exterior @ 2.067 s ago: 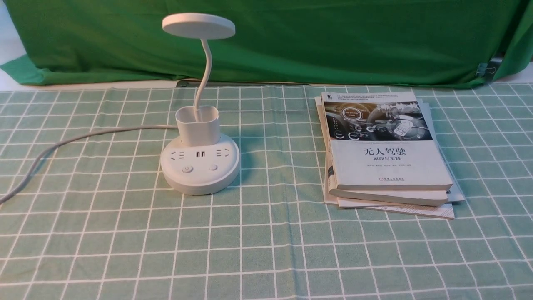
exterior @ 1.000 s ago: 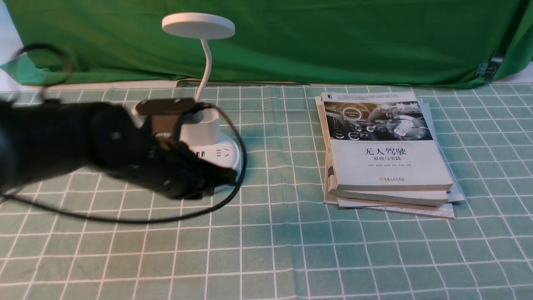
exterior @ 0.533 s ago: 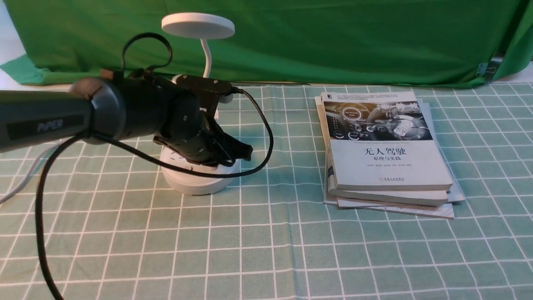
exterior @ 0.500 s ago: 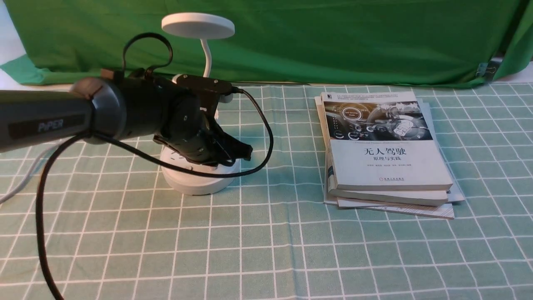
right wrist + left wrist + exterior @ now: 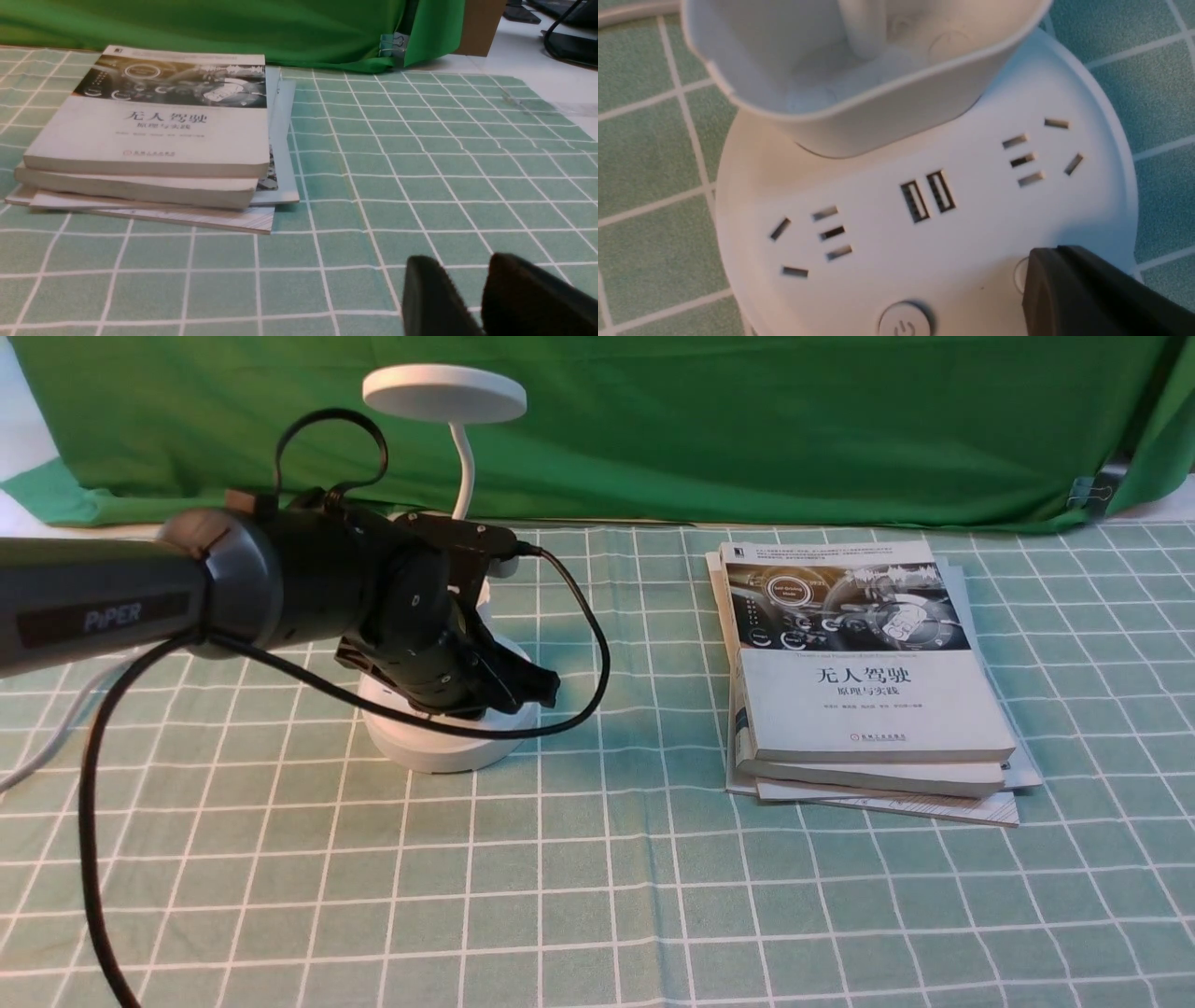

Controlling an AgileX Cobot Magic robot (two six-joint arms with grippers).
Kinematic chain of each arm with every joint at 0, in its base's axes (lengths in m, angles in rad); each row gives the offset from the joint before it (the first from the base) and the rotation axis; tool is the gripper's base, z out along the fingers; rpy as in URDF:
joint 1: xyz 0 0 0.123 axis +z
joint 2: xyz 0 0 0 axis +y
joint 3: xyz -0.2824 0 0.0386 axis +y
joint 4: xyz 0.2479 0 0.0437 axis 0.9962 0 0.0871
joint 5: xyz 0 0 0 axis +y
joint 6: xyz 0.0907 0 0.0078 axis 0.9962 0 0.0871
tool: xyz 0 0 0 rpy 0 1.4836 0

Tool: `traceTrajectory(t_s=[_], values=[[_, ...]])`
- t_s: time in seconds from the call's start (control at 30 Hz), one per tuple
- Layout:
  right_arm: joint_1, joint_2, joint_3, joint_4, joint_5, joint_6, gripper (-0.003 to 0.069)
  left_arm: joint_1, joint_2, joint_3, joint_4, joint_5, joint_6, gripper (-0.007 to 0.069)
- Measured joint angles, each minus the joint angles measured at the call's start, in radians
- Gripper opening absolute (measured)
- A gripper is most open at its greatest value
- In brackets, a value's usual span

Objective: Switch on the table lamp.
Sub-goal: 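Press the power button on the lamp base to turn the lamp on with the left gripper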

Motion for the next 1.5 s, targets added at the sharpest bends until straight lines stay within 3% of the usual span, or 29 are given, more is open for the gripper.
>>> traceTrajectory(t_s=[0.53,0.8,1.5], values=[[0.000,0.000,0.000,0.000,0.000,0.000,0.0241,0.000,0.001,-0.016,-0.019,0.017,-0.001,-0.0001],[0.000,0.000,0.000,0.000,0.000,0.001,0.0241,0.000,-0.024,-0.016,-0.018,-0.045,0.000,-0.0001],[0.000,0.000,0.000,0.000,0.000,0.000,0.0241,0.000,0.044,-0.027,-0.019,0.007,-0.019,0.0000]])
